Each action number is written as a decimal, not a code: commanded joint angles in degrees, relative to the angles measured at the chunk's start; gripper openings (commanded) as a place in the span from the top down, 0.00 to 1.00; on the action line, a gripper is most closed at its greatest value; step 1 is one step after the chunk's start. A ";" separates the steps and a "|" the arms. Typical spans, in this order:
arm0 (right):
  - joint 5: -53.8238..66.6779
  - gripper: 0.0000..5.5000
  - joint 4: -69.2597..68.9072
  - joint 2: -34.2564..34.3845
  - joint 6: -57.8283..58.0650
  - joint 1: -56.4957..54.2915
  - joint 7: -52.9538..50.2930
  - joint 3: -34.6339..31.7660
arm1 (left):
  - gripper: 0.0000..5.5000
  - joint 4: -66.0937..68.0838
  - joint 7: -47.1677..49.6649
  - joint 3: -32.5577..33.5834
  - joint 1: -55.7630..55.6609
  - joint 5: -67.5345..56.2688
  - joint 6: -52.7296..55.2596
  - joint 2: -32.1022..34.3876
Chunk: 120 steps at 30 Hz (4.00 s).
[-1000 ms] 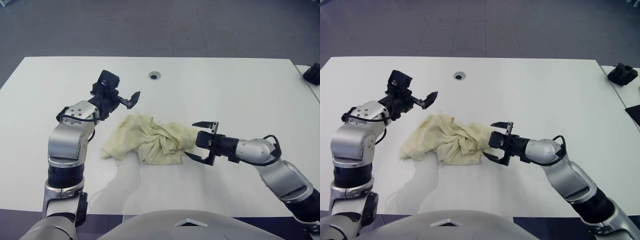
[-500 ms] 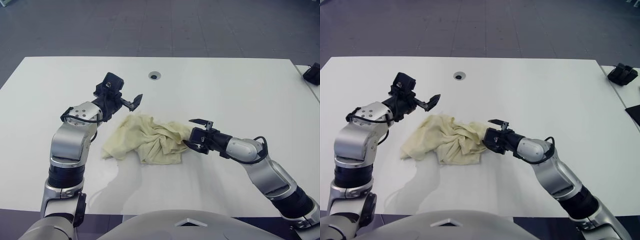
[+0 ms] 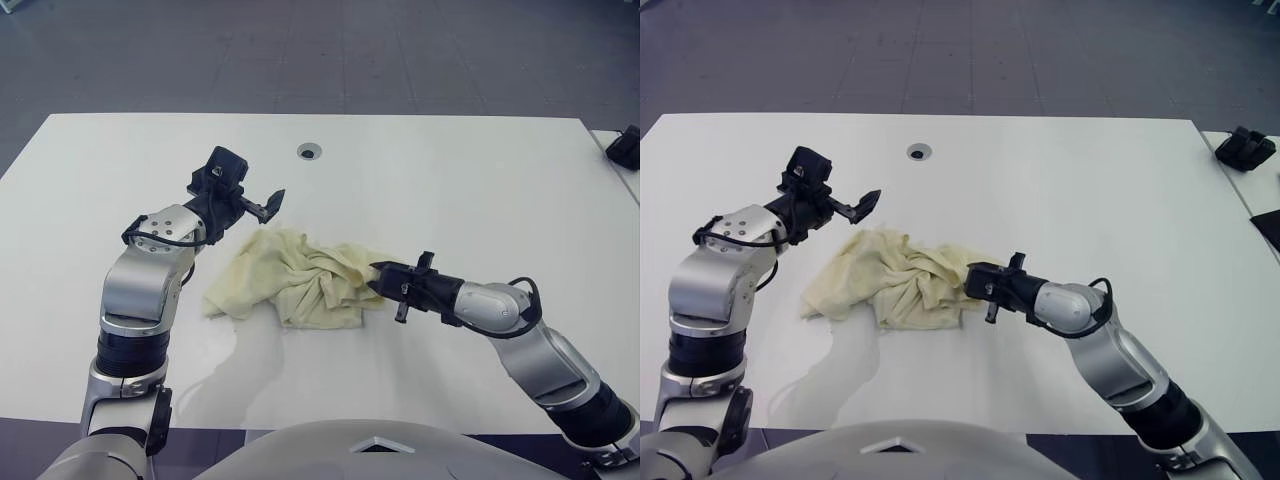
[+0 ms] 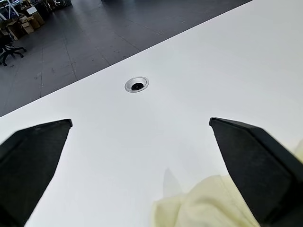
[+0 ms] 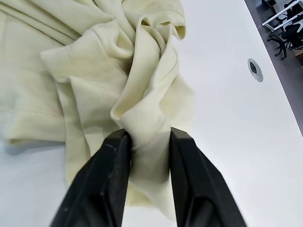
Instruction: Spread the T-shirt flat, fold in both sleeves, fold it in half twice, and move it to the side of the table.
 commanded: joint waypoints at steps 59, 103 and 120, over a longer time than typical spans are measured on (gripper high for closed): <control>0.06 1.00 3.94 1.36 -1.91 -3.95 1.64 -3.77 | 0.77 90.39 -54.46 -25.78 -37.26 26.83 -67.91 -3.51; -17.66 1.00 112.26 13.16 -40.82 -88.26 -47.11 -6.11 | 1.00 100.99 33.78 -25.81 -74.87 47.24 -58.58 -2.05; 25.44 1.00 49.68 -7.20 -23.44 -43.13 32.79 -15.99 | 1.00 40.83 -35.37 -23.50 -32.19 8.93 -66.42 22.87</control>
